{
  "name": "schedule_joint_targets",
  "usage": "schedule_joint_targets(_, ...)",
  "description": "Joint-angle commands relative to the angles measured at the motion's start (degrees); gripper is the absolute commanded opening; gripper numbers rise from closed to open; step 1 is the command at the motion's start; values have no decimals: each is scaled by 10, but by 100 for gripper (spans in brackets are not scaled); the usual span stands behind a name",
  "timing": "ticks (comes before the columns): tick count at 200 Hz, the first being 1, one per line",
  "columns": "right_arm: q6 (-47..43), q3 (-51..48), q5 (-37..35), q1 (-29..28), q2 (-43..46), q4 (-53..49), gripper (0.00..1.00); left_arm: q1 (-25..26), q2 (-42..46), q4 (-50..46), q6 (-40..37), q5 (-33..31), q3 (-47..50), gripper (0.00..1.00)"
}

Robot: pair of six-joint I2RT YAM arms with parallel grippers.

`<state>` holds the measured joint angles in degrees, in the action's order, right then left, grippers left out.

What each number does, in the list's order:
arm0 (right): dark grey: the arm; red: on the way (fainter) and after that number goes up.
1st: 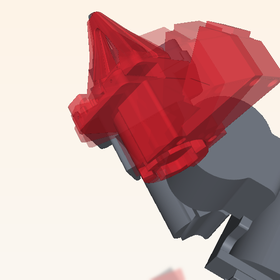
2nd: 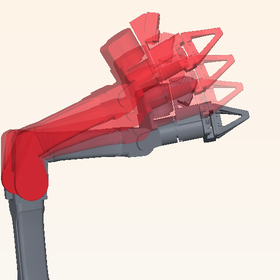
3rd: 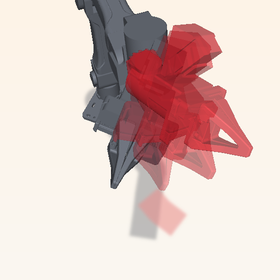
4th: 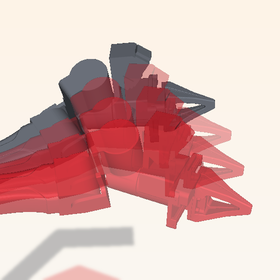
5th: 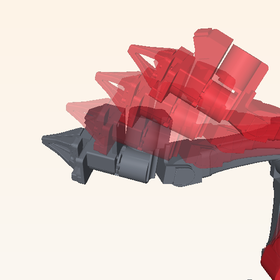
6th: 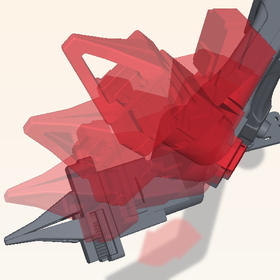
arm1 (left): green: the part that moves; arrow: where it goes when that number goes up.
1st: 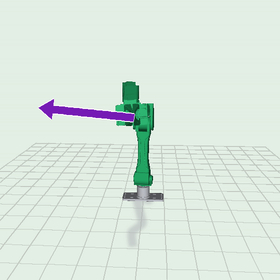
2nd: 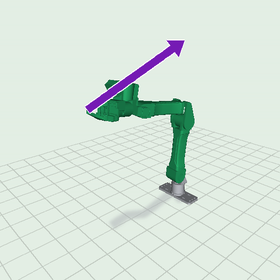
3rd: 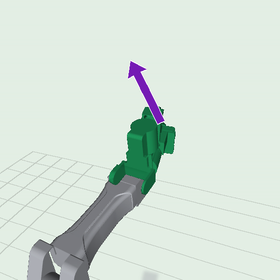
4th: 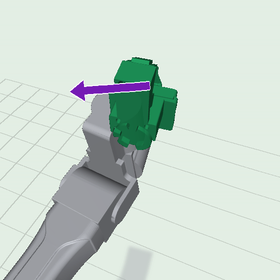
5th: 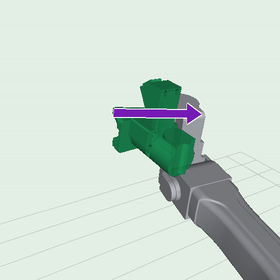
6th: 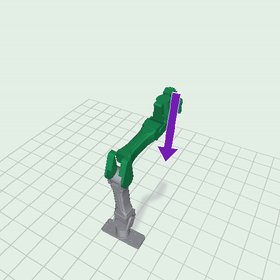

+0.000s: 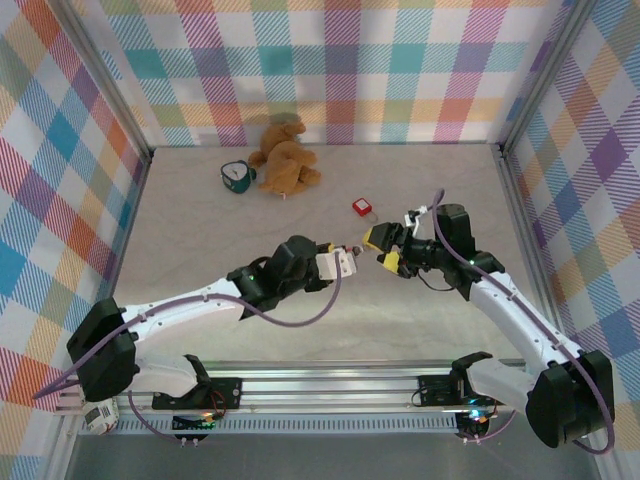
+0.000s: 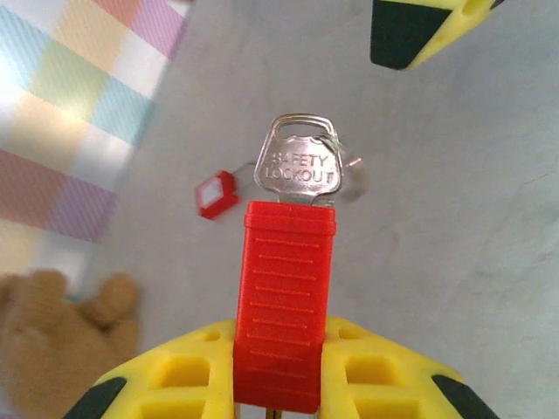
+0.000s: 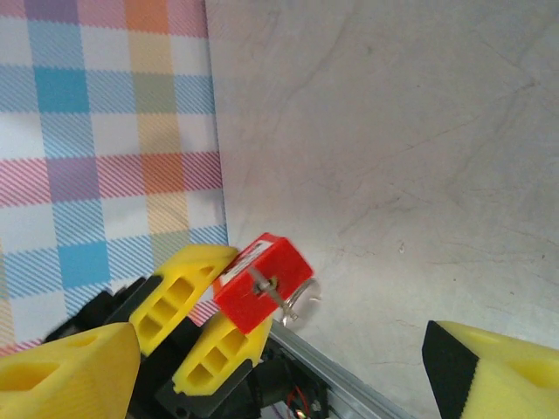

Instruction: Unlock with the key

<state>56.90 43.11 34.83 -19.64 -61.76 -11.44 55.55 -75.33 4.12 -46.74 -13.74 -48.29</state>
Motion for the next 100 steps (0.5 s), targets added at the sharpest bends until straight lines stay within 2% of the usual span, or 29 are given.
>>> schedule_joint_targets(1,74,-16,-14,-8,7,28,84,20,18,165,-100,-110,39,0)
schedule_joint_targets(27,109,-20,-10,-20,-3,61,84,40,10,284,-173,-166,82,0)
schedule_joint_targets(61,135,-22,0,-35,-20,102,83,61,-28,414,-262,-209,115,0)
schedule_joint_targets(100,136,-21,5,-45,-30,123,80,85,-62,465,-307,-222,113,0)
